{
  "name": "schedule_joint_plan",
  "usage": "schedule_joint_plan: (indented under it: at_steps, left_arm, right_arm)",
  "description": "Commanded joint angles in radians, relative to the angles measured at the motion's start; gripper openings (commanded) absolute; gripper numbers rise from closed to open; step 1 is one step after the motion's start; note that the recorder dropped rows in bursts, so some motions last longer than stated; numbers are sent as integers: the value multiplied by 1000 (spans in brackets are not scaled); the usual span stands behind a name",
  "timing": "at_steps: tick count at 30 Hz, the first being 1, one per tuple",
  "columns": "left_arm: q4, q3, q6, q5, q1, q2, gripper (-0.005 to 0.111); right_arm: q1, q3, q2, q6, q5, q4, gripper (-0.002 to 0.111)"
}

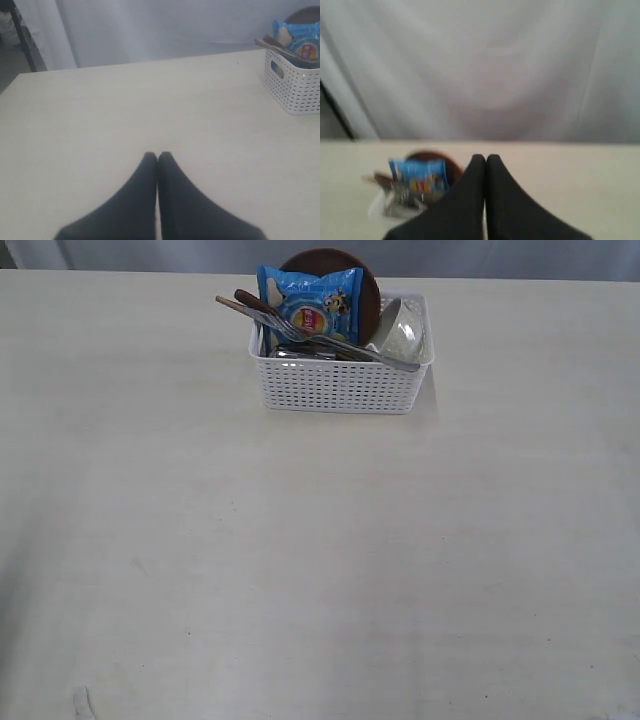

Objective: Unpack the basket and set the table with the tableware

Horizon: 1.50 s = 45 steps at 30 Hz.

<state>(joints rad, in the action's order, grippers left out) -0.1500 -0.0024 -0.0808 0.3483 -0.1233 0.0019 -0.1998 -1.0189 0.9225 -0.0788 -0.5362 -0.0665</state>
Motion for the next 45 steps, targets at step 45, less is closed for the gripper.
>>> schedule_joint_plan:
  at_steps: [45]
  left_arm:
    - [-4,2,-2,-1,-5,-2,0]
  right_arm:
    - [-196,-1085,1332,599,-660,-357,12]
